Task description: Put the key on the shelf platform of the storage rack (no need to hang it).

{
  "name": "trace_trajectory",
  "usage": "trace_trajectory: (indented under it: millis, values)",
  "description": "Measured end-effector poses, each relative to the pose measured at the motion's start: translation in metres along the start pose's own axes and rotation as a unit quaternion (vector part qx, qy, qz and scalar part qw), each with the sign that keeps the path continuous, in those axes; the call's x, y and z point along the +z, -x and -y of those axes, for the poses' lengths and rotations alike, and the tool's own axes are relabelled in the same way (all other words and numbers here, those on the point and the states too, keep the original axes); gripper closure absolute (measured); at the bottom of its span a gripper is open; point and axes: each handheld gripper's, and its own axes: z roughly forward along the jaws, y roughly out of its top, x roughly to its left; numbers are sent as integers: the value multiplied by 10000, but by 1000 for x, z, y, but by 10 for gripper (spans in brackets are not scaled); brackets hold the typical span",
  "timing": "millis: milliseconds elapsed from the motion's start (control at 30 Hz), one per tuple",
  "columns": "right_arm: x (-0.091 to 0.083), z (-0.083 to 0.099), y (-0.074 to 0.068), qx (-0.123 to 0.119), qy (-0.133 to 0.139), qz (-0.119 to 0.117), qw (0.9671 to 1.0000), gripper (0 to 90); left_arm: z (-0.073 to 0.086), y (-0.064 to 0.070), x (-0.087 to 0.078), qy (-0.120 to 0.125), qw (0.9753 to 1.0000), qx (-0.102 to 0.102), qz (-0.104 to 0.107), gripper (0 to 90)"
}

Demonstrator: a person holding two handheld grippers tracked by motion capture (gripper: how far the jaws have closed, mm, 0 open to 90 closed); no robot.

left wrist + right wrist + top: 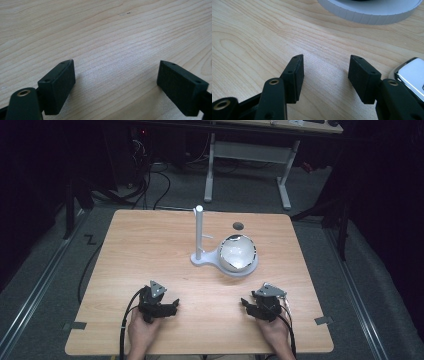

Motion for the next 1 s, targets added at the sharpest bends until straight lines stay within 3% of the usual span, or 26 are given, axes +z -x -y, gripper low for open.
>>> trace_trajectory:
  millis: [633, 1000]
  values:
    - [1, -1, -1, -27, -11, -9, 10000, 427, 0, 0, 0, -1, 10000, -2, 1, 155]
    - [0, -1, -2, 125, -45, 49, 9999, 431, 0, 0, 0, -2, 10000, -3, 2, 155]
